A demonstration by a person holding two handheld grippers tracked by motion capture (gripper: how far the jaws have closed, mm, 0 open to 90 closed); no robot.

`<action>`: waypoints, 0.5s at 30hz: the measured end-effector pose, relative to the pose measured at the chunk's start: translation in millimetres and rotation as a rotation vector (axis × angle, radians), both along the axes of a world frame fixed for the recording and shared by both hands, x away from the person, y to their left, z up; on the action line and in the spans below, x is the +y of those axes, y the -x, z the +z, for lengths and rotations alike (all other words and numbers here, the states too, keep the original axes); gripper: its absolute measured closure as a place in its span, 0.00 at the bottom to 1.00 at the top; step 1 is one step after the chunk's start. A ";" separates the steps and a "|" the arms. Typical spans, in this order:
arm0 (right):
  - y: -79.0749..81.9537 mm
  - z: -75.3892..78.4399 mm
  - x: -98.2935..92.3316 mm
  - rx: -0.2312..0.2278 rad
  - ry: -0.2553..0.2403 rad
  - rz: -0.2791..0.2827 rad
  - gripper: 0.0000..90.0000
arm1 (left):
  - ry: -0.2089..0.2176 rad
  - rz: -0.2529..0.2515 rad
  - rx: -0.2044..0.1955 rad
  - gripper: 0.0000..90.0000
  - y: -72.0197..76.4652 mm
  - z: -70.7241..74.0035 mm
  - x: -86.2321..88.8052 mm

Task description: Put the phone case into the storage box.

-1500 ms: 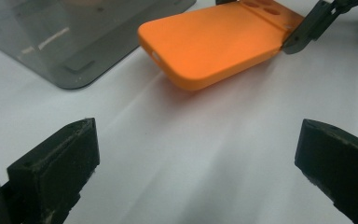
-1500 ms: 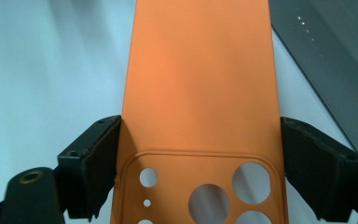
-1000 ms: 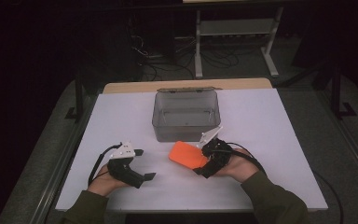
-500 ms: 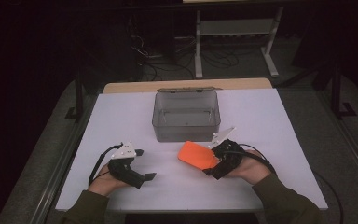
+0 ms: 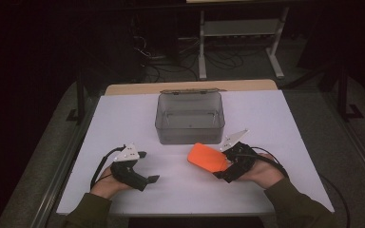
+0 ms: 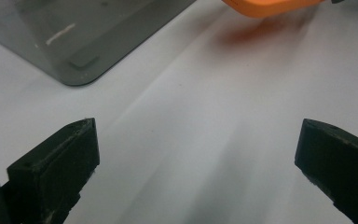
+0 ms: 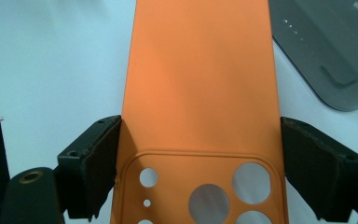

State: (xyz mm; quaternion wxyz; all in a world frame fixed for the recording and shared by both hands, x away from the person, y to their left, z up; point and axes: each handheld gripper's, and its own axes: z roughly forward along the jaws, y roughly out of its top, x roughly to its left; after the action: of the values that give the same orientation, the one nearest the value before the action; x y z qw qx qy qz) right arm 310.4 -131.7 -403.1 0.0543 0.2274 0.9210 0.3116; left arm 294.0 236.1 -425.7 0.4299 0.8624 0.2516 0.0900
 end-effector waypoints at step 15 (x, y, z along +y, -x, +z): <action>1.8 -0.2 0.6 0.003 0.004 0.002 0.17 | 0.011 0.001 -0.014 0.00 -8.0 1.3 -7.6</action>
State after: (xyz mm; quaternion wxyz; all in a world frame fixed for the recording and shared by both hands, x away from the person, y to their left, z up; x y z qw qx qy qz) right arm 308.6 -131.1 -403.4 0.0531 0.2266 0.9219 0.3096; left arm 302.1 228.5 -424.3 0.4365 0.8592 0.2494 0.0950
